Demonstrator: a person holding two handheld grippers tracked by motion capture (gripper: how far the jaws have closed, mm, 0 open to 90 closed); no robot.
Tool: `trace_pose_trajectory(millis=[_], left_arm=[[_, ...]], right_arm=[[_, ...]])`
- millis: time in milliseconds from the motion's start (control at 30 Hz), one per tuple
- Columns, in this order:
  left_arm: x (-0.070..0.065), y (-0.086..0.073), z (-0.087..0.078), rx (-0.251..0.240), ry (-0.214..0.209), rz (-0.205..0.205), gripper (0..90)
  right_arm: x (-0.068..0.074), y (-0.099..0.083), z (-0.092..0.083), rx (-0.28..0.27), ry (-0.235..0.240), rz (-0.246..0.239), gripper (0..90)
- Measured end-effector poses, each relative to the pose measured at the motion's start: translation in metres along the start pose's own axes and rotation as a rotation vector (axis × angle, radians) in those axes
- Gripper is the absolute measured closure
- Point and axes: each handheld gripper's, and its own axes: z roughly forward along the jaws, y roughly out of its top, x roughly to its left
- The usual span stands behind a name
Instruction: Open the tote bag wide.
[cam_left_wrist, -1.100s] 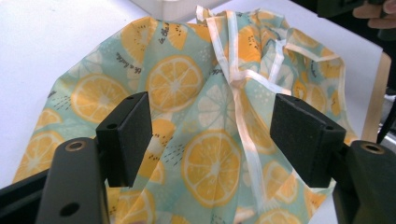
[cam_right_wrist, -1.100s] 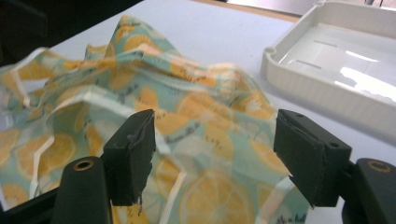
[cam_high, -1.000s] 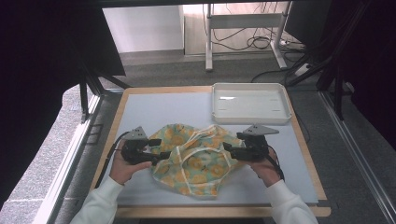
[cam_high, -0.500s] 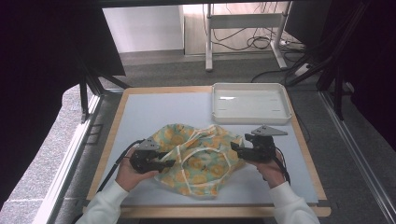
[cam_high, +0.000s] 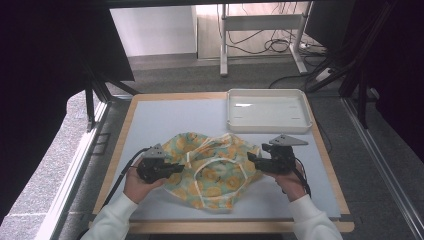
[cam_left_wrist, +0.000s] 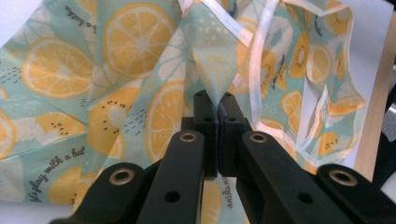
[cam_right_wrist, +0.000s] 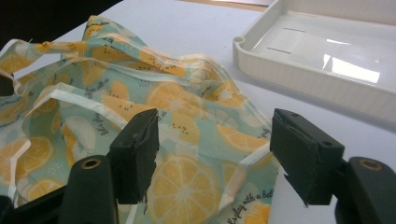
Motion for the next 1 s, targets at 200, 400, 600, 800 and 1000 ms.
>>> trace_pose_trajectory(millis=[200, 400, 600, 800, 1000], left_arm=[[0.005, 0.0, -0.002, -0.018, 0.005, -0.011, 90.0], [0.009, 0.002, -0.004, -0.046, 0.011, -0.027, 90.0], [0.017, 0.007, -0.008, -0.076, 0.023, -0.049, 90.0], [0.023, 0.01, -0.013, -0.099, 0.042, -0.071, 90.0], [0.022, 0.018, -0.016, -0.108, 0.059, -0.051, 90.0]], right_arm=[[-0.001, 0.0, 0.0, 0.008, 0.0, -0.006, 34.8], [-0.001, 0.0, 0.001, 0.012, 0.004, -0.009, 35.4], [-0.001, 0.0, 0.004, 0.018, 0.003, -0.019, 36.2], [-0.002, 0.001, 0.008, 0.028, 0.003, -0.012, 36.8], [-0.001, 0.003, 0.01, 0.033, 0.01, -0.017, 37.7]])
